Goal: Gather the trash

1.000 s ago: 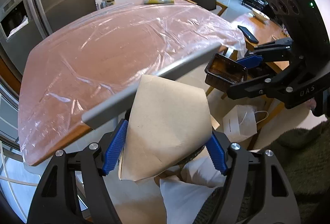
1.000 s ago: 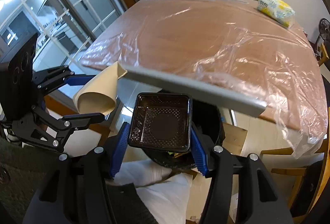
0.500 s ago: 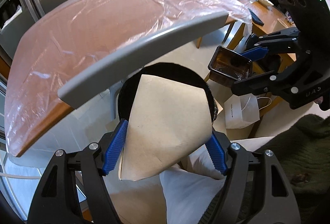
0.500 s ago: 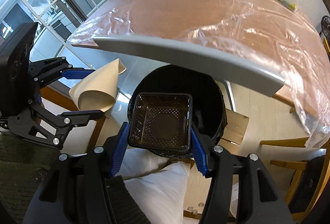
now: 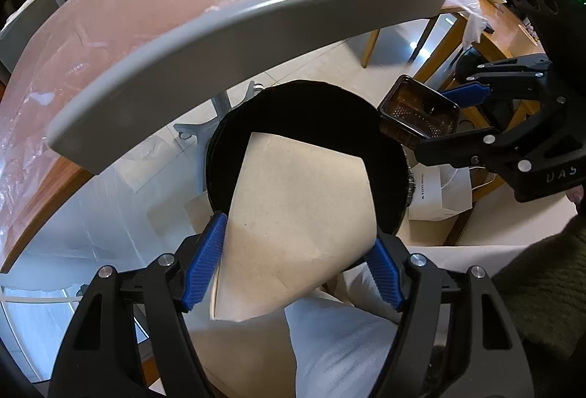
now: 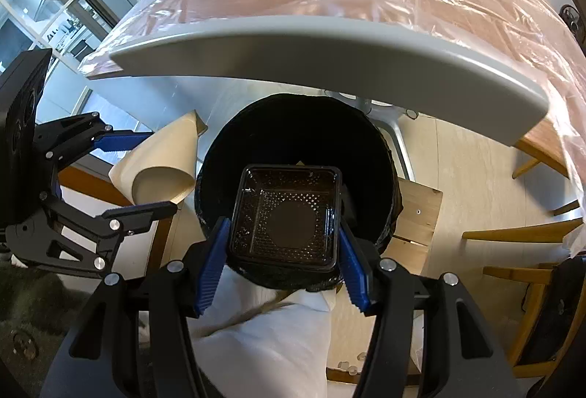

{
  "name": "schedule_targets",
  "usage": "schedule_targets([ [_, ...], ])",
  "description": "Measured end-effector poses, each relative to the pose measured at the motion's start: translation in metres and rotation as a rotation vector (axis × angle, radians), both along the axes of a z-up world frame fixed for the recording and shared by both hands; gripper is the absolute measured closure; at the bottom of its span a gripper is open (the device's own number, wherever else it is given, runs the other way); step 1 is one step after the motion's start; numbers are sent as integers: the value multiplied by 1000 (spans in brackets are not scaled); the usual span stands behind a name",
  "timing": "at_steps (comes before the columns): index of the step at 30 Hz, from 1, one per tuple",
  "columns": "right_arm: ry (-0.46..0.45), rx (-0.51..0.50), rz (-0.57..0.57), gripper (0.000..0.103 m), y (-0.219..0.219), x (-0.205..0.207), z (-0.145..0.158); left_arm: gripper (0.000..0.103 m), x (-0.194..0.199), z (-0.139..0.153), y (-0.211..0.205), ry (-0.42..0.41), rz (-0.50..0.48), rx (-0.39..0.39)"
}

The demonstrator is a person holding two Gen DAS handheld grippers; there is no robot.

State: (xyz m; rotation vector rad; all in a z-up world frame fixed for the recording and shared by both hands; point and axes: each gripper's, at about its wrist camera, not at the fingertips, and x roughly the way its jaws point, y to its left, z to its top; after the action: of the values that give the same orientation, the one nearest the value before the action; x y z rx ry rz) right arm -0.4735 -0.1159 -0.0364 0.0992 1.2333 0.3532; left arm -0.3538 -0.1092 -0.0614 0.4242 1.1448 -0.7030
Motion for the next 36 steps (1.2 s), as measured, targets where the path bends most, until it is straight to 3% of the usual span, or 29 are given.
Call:
schedule_targets([
  [15, 18, -40, -53, 47, 1, 16, -32, 30, 14, -25, -5, 25, 33, 22],
  [17, 25, -22, -66, 43, -2, 18, -35, 27, 16, -26, -5, 33, 43, 8],
  [19, 35, -16, -82, 26, -2, 17, -38, 20, 21, -29, -3, 70, 60, -12],
  [24, 52, -12, -92, 26, -9, 15, -38, 18, 23, -29, 2, 91, 67, -10],
  [29, 48, 0, -56, 26, -17, 5, -14, 18, 16, -10, 12, 92, 59, -11],
  [32, 37, 85, 1, 26, -24, -2, 22, 18, 10, 26, 21, 78, 15, -52],
  [35, -88, 96, 38, 19, -36, -4, 75, 18, 5, 75, 29, 20, -44, -114],
  [36, -130, 85, 24, 11, -41, 1, 88, 16, 7, 91, 31, -18, -50, -131],
])
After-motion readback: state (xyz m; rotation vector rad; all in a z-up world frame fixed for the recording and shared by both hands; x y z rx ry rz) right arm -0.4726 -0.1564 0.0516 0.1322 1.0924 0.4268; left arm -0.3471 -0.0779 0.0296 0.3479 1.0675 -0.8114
